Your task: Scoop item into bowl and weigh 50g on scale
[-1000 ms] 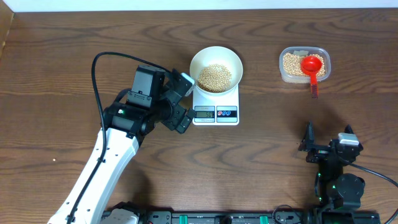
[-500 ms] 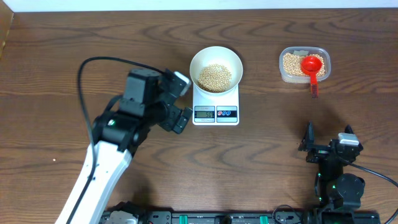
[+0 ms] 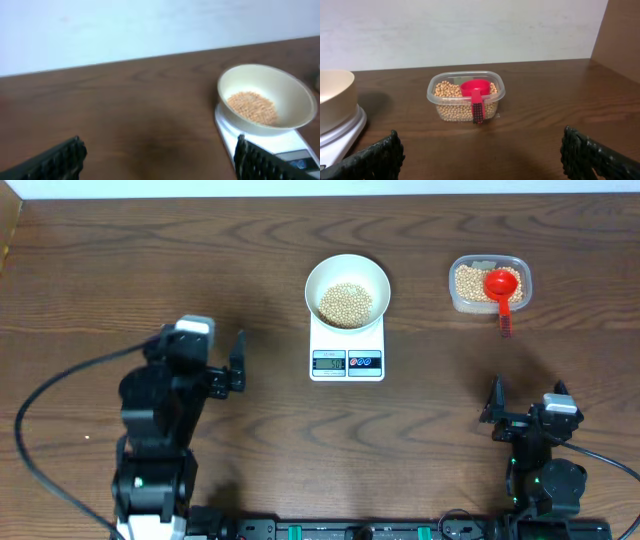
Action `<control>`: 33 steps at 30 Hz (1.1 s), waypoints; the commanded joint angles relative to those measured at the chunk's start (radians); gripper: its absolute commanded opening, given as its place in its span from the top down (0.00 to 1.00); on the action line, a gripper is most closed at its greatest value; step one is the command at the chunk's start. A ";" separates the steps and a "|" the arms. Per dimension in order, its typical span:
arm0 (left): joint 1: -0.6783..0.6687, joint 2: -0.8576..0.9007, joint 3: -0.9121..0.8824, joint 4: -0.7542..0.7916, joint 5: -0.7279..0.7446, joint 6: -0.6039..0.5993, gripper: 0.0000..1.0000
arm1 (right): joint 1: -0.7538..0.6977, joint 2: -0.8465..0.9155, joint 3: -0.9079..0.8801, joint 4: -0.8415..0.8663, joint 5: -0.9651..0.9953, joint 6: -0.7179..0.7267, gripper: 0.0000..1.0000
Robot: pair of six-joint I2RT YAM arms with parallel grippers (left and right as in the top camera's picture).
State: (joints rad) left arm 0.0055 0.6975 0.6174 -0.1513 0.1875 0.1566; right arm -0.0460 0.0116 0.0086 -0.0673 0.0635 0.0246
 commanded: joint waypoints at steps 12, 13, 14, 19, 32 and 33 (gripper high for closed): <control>0.131 -0.452 -0.426 0.175 -0.028 -0.058 0.04 | 0.008 -0.007 -0.003 -0.003 -0.003 -0.015 0.01; 0.131 -0.474 -0.449 0.188 -0.041 -0.058 0.03 | 0.008 -0.007 -0.003 -0.003 -0.003 -0.014 0.01; 0.131 -0.496 -0.473 0.206 -0.050 -0.058 0.03 | 0.008 -0.007 -0.003 -0.003 -0.003 -0.014 0.01; 0.131 -0.585 -0.561 0.236 -0.112 -0.062 0.03 | 0.008 -0.007 -0.003 -0.003 -0.003 -0.014 0.01; 0.131 -0.696 -0.613 0.078 -0.163 -0.062 0.04 | 0.008 -0.007 -0.003 -0.003 -0.003 -0.014 0.01; 0.131 -0.696 -0.613 0.077 -0.169 -0.062 0.03 | 0.008 -0.007 -0.003 -0.003 -0.003 -0.014 0.01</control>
State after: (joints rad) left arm 0.1303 0.0113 0.0120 -0.0216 0.0513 0.1040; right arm -0.0460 0.0120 0.0086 -0.0673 0.0631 0.0242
